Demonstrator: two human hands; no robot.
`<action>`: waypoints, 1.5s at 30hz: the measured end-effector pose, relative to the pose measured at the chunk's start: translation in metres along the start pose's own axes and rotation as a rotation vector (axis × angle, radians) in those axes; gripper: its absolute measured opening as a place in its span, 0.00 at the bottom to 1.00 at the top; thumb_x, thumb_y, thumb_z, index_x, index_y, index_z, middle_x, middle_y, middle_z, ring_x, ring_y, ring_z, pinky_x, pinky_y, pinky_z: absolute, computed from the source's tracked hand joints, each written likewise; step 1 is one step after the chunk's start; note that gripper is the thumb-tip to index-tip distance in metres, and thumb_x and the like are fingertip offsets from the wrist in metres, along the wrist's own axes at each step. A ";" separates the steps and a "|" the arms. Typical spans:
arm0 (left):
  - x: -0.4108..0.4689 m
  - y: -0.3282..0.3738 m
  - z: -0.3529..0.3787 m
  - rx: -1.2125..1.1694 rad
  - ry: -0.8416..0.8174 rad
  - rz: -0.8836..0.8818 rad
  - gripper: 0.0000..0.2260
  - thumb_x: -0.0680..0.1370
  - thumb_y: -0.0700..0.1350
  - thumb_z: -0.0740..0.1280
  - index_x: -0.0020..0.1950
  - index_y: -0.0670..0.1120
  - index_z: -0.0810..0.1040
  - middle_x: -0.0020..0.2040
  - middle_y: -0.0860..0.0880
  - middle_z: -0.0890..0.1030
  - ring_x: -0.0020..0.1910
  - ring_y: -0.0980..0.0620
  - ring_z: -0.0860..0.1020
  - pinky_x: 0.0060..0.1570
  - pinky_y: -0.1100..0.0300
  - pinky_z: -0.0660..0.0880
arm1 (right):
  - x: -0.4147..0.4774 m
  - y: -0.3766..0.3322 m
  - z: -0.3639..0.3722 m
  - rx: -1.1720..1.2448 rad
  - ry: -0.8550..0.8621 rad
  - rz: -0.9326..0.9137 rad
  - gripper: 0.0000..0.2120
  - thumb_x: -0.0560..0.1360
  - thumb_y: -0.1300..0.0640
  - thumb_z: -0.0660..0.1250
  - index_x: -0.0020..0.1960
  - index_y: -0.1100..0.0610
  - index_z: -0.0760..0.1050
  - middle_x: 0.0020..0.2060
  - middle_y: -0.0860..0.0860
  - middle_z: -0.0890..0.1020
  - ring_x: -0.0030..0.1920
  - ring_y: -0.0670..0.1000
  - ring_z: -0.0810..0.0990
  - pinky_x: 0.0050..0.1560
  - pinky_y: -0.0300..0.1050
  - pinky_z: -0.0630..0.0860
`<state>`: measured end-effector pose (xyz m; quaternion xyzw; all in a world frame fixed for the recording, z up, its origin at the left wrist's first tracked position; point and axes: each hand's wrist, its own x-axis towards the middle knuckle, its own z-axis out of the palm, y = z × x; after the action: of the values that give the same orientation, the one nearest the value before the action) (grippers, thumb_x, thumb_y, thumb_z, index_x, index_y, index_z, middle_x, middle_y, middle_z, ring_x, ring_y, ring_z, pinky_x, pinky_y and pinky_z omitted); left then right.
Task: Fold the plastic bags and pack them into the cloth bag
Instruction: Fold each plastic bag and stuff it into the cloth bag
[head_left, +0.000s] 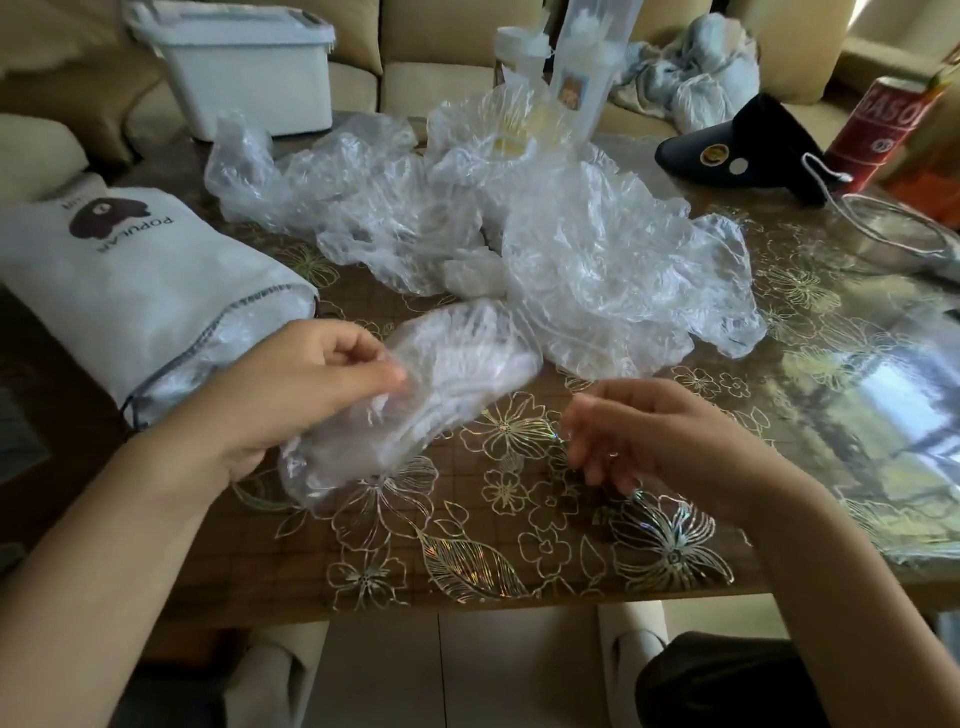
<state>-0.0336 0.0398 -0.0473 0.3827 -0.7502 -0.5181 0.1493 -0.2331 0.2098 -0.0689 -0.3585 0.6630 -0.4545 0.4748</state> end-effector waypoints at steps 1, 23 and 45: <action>-0.002 0.004 -0.002 -0.146 0.006 -0.023 0.05 0.69 0.44 0.71 0.43 0.44 0.79 0.37 0.50 0.81 0.37 0.55 0.77 0.38 0.63 0.71 | -0.002 -0.001 0.000 -0.021 -0.151 0.023 0.15 0.73 0.50 0.66 0.50 0.63 0.77 0.40 0.57 0.83 0.38 0.52 0.82 0.33 0.39 0.77; -0.017 0.000 0.034 -0.276 -0.201 -0.113 0.26 0.64 0.66 0.69 0.52 0.49 0.81 0.48 0.49 0.84 0.51 0.50 0.82 0.61 0.48 0.73 | 0.019 0.002 0.053 0.160 0.029 -0.123 0.04 0.74 0.69 0.66 0.47 0.63 0.74 0.35 0.55 0.82 0.34 0.52 0.82 0.34 0.49 0.81; 0.002 -0.024 0.028 -0.629 -0.058 -0.015 0.06 0.63 0.37 0.68 0.35 0.44 0.85 0.40 0.45 0.85 0.38 0.55 0.83 0.34 0.68 0.77 | 0.034 -0.004 0.066 0.310 0.012 -0.244 0.09 0.70 0.65 0.67 0.38 0.54 0.84 0.44 0.50 0.84 0.44 0.53 0.81 0.44 0.41 0.79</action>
<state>-0.0420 0.0526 -0.0809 0.3085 -0.5544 -0.7364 0.2350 -0.1794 0.1600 -0.0847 -0.3559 0.5396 -0.6075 0.4616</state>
